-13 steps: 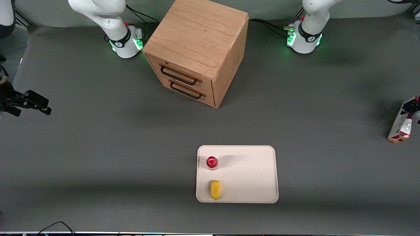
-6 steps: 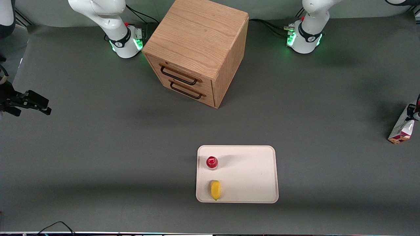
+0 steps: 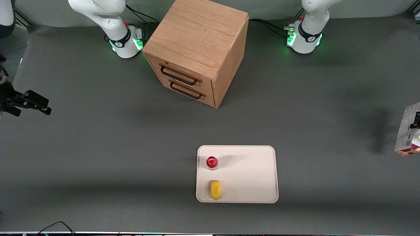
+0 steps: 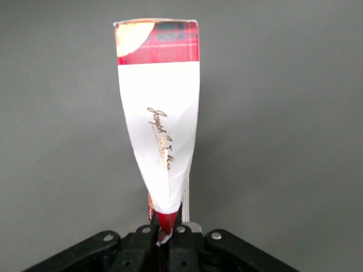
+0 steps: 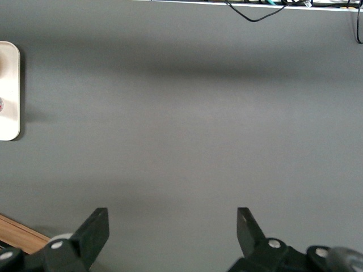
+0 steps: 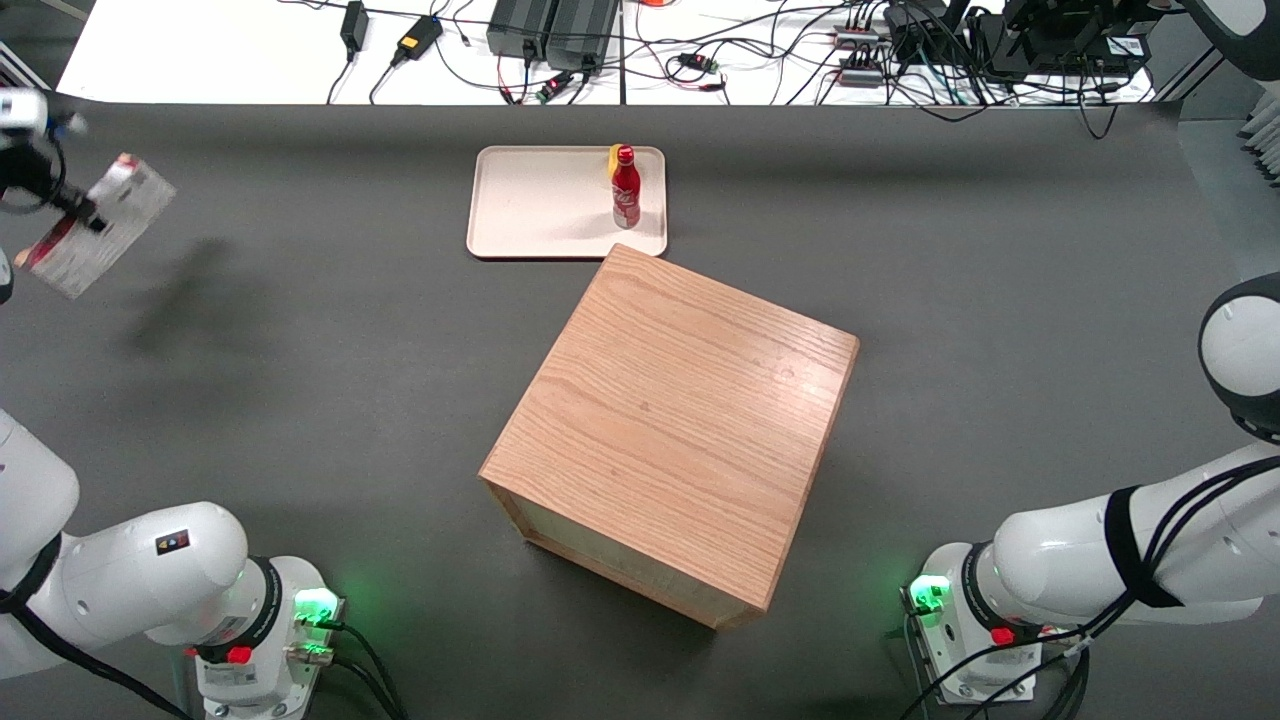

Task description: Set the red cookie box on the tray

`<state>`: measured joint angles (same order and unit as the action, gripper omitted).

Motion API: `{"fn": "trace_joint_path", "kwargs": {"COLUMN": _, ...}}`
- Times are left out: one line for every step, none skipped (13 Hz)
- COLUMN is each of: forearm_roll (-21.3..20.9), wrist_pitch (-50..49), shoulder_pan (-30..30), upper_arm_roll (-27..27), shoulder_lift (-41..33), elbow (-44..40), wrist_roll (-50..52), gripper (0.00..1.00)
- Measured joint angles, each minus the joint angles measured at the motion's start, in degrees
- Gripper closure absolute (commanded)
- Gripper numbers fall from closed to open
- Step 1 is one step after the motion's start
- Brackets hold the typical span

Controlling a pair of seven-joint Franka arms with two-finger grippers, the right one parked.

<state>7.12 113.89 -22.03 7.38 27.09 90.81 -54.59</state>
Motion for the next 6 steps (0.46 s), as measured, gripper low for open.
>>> {"fn": "trace_joint_path", "kwargs": {"forearm_roll": -0.15, "wrist_pitch": -2.73, "shoulder_pan": 0.76, "upper_arm_roll": -1.46, "shoulder_lift": -0.17, "elbow": -2.64, "wrist_roll": 6.1, "gripper": 1.0}}
{"fn": "trace_joint_path", "kwargs": {"forearm_roll": -0.54, "wrist_pitch": -4.66, "shoulder_pan": 1.7, "upper_arm_roll": -2.87, "shoulder_lift": -0.17, "elbow": -4.83, "wrist_roll": 12.2, "gripper": 1.0}}
{"fn": "trace_joint_path", "kwargs": {"forearm_roll": -0.99, "wrist_pitch": -5.99, "shoulder_pan": 2.64, "upper_arm_roll": -4.48, "shoulder_lift": -0.16, "elbow": -6.51, "wrist_roll": 18.62, "gripper": 1.0}}
{"fn": "trace_joint_path", "kwargs": {"forearm_roll": -1.65, "wrist_pitch": -6.88, "shoulder_pan": 3.74, "upper_arm_roll": -6.4, "shoulder_lift": -0.15, "elbow": -7.94, "wrist_roll": 25.88, "gripper": 1.0}}
{"fn": "trace_joint_path", "kwargs": {"forearm_roll": -2.75, "wrist_pitch": -7.88, "shoulder_pan": 4.98, "upper_arm_roll": -8.45, "shoulder_lift": -0.13, "elbow": -9.29, "wrist_roll": 33.43, "gripper": 1.0}}
{"fn": "trace_joint_path", "kwargs": {"forearm_roll": -4.62, "wrist_pitch": -8.97, "shoulder_pan": 6.37, "upper_arm_roll": -10.96, "shoulder_lift": -0.12, "elbow": -10.58, "wrist_roll": 41.79, "gripper": 1.0}}
